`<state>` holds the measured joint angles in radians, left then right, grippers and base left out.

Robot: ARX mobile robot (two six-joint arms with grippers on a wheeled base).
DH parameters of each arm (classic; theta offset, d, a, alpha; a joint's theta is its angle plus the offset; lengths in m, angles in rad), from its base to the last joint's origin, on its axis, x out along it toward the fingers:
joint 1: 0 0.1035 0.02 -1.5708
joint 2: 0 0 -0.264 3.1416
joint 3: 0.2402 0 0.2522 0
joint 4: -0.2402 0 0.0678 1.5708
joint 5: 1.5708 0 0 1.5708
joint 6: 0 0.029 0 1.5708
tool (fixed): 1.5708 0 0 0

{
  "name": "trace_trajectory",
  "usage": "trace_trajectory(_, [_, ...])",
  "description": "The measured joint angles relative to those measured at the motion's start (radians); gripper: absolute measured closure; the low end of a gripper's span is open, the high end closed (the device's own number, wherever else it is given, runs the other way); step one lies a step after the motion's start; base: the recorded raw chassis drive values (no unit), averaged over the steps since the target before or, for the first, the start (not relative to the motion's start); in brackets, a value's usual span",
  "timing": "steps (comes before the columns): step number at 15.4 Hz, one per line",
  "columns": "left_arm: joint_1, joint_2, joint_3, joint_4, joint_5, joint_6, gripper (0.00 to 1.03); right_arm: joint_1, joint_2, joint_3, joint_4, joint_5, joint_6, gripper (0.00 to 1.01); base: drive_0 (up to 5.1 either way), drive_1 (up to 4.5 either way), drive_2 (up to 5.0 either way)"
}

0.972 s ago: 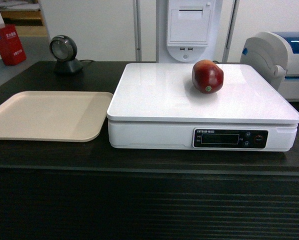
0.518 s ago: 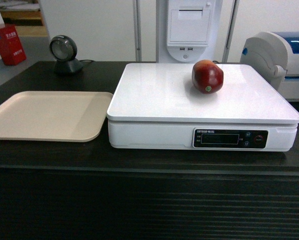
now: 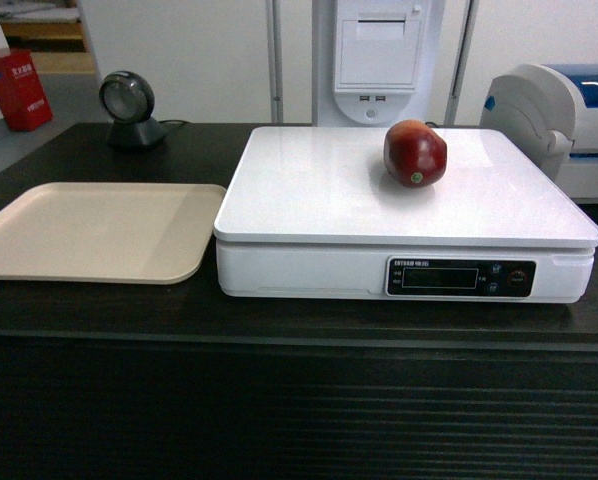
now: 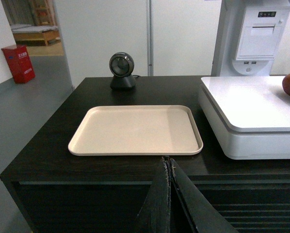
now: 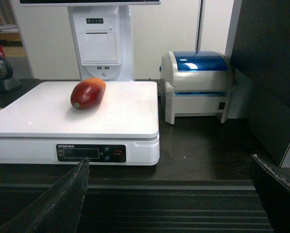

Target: Place dark red mango on scale at checkout

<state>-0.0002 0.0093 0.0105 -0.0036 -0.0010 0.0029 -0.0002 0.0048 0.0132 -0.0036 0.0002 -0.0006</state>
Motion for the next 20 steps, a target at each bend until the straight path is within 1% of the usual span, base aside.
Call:
trace_trajectory(3, [0.0, 0.0, 0.0, 0.0, 0.0, -0.001, 1.01, 0.0, 0.0, 0.0, 0.0, 0.0, 0.0, 0.03, 0.0, 0.0, 0.0])
trace_trajectory(10, [0.0, 0.0, 0.0, 0.0, 0.0, -0.001, 0.11, 0.0, 0.0, 0.0, 0.0, 0.0, 0.0, 0.03, 0.0, 0.0, 0.0])
trace_trajectory(11, [0.0, 0.0, 0.0, 0.0, 0.0, 0.0, 0.03, 0.0, 0.0, 0.0, 0.0, 0.0, 0.0, 0.03, 0.0, 0.0, 0.0])
trace_trajectory(12, [0.0, 0.0, 0.0, 0.0, 0.0, -0.001, 0.05, 0.0, 0.0, 0.0, 0.0, 0.0, 0.0, 0.03, 0.0, 0.0, 0.0])
trace_trajectory(20, [0.0, 0.0, 0.0, 0.0, 0.0, -0.001, 0.05, 0.0, 0.0, 0.0, 0.0, 0.0, 0.0, 0.03, 0.0, 0.0, 0.0])
